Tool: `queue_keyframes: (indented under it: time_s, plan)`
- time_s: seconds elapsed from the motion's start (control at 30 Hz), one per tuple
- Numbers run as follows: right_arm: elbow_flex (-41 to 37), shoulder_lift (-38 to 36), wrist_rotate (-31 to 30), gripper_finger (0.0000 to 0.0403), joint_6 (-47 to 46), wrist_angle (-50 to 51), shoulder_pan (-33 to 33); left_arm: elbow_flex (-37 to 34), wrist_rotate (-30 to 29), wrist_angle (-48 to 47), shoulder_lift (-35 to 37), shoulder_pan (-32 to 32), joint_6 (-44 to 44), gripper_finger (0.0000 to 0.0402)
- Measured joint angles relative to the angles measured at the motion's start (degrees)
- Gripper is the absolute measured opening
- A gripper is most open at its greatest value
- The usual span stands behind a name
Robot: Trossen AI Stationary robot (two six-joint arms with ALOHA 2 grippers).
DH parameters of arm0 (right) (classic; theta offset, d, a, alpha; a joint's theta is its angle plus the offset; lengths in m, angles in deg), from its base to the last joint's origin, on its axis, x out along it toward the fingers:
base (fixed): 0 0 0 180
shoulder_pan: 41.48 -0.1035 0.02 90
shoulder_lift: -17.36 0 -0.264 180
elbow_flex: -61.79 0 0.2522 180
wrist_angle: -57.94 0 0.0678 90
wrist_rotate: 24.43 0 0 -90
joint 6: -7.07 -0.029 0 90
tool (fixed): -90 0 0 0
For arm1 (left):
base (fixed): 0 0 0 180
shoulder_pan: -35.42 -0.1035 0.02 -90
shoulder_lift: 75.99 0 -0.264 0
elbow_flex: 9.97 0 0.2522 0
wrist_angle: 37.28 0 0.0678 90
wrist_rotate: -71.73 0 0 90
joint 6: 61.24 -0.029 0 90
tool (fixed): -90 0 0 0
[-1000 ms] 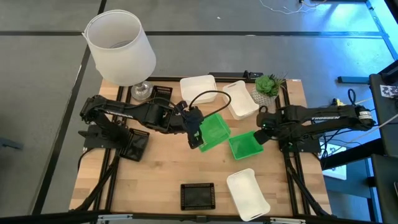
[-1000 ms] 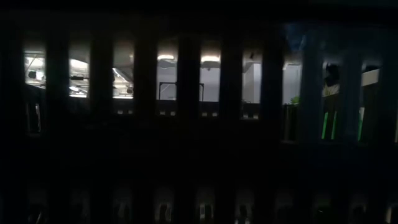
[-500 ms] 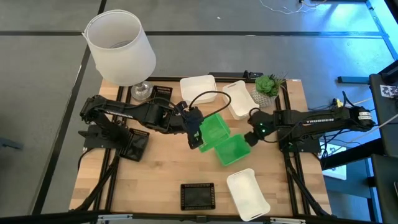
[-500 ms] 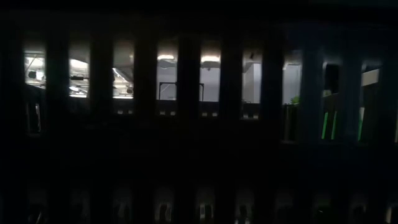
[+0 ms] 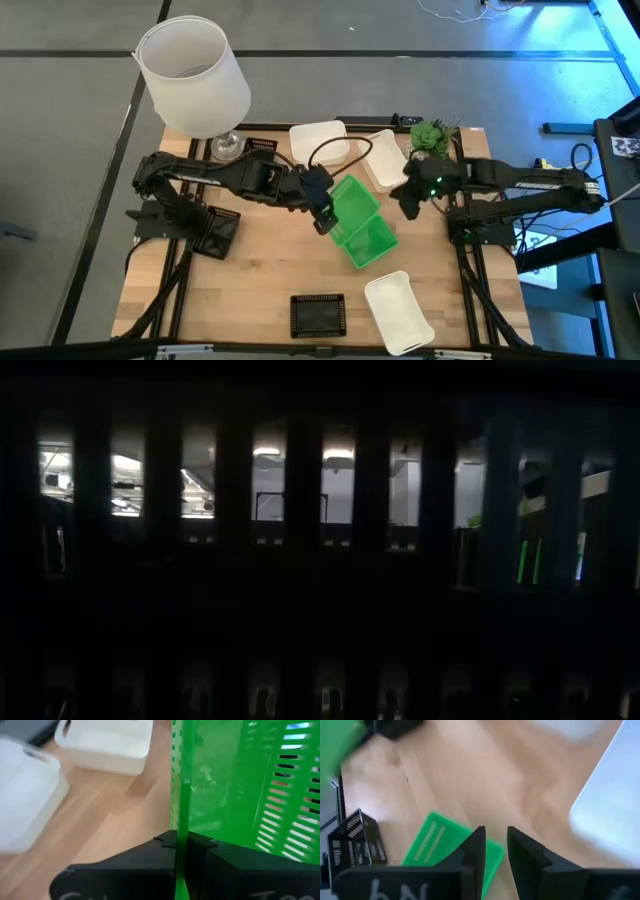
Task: Stack baskets by color
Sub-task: Stack the bottom green bin on the top green bins
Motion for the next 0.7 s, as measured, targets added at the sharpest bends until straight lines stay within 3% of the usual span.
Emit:
queue_keyframes:
  time_s: [0.33,0.7]
  plan:
    - [13.0,-2.7,-1.6,0.0079,14.4,1.9,0.0,-0.1,5.4,3.7,-7.5,-0.2,1.0,0.0]
    - [14.8,-3.6,-1.5,0.0079,18.7,2.9,0.0,0.0,7.9,13.3,-17.1,-1.4,-0.2,0.0]
